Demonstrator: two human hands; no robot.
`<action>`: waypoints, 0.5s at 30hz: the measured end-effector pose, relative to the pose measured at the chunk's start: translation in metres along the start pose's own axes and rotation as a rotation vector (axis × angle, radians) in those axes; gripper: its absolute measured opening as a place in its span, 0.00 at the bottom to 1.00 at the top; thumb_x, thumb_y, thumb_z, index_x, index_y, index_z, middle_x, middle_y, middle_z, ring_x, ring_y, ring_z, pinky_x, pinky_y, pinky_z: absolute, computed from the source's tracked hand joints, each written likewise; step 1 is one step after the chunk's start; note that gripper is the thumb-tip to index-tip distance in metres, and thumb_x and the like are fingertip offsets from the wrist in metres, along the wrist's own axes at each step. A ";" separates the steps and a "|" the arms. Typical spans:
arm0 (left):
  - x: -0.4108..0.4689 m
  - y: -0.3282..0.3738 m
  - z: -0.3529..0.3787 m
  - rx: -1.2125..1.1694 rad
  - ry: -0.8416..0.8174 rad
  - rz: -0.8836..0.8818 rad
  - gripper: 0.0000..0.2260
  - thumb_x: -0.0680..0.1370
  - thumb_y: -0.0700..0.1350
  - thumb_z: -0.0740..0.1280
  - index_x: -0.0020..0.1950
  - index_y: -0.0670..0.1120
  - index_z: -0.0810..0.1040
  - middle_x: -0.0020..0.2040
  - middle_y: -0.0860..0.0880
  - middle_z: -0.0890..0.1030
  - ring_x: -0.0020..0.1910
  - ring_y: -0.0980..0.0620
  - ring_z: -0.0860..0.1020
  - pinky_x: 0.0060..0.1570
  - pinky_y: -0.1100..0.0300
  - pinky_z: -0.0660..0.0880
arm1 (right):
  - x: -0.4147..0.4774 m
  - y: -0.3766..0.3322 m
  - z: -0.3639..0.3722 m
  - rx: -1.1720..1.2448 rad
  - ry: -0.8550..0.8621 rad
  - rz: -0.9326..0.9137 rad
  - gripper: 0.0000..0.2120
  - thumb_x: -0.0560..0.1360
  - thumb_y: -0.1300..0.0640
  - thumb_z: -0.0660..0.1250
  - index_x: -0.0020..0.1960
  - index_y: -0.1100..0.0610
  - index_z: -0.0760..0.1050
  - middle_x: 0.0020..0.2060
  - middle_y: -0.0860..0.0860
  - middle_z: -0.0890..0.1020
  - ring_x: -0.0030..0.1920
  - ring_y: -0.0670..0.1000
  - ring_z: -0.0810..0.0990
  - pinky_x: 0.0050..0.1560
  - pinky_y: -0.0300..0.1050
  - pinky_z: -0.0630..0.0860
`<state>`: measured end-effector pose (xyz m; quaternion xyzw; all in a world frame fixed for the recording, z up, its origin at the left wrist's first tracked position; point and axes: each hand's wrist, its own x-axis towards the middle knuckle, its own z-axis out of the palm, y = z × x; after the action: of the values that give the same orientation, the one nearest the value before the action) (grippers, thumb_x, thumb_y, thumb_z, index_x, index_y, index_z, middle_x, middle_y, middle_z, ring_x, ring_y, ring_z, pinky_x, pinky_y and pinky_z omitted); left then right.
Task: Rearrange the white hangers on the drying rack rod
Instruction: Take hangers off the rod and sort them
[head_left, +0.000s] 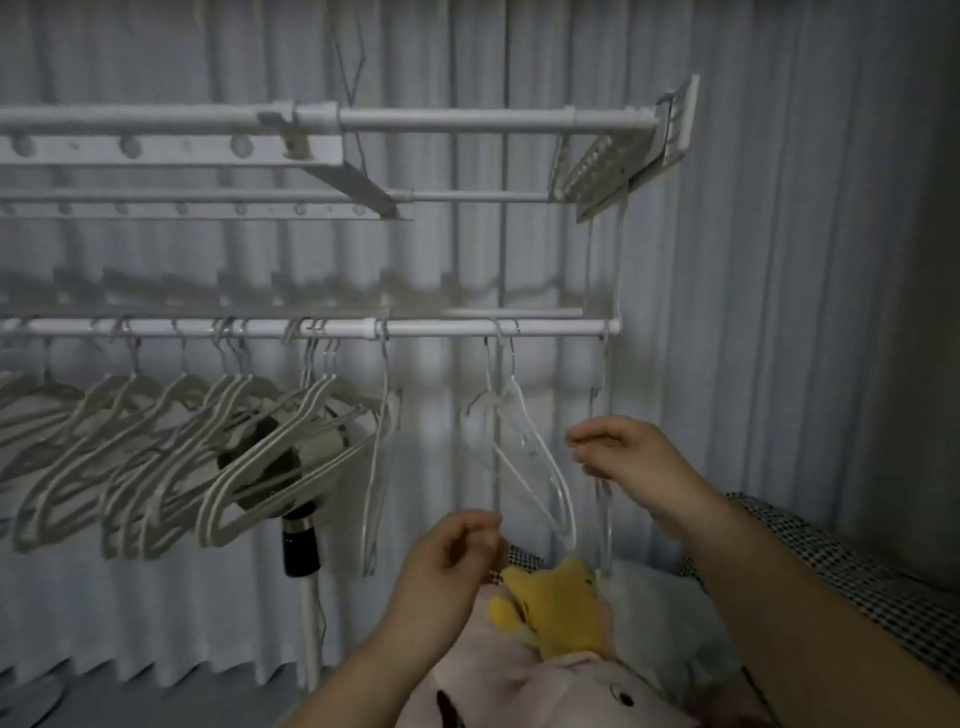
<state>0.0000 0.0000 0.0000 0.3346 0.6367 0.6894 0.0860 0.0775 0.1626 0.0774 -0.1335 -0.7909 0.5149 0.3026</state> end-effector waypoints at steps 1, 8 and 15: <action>0.007 -0.002 0.007 0.022 0.020 0.016 0.10 0.77 0.38 0.61 0.42 0.53 0.75 0.35 0.51 0.80 0.35 0.59 0.78 0.40 0.66 0.75 | 0.008 0.003 0.001 -0.017 -0.023 0.007 0.08 0.74 0.67 0.64 0.51 0.59 0.77 0.43 0.51 0.78 0.46 0.48 0.76 0.52 0.40 0.73; 0.029 -0.019 0.044 0.320 0.059 0.034 0.16 0.69 0.52 0.71 0.53 0.55 0.68 0.45 0.62 0.72 0.45 0.63 0.72 0.41 0.71 0.67 | 0.055 0.028 0.016 -0.076 -0.108 0.064 0.07 0.71 0.64 0.69 0.39 0.55 0.73 0.37 0.50 0.77 0.39 0.48 0.77 0.42 0.39 0.78; 0.044 -0.025 0.046 0.363 0.144 0.186 0.02 0.70 0.43 0.72 0.40 0.45 0.84 0.41 0.56 0.72 0.50 0.53 0.73 0.52 0.65 0.69 | 0.072 0.032 0.030 -0.001 -0.139 0.167 0.08 0.72 0.59 0.68 0.48 0.56 0.69 0.40 0.51 0.76 0.37 0.46 0.77 0.32 0.33 0.77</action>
<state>-0.0150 0.0664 -0.0096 0.3521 0.7212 0.5904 -0.0854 -0.0005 0.1920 0.0643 -0.1631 -0.7964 0.5459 0.2029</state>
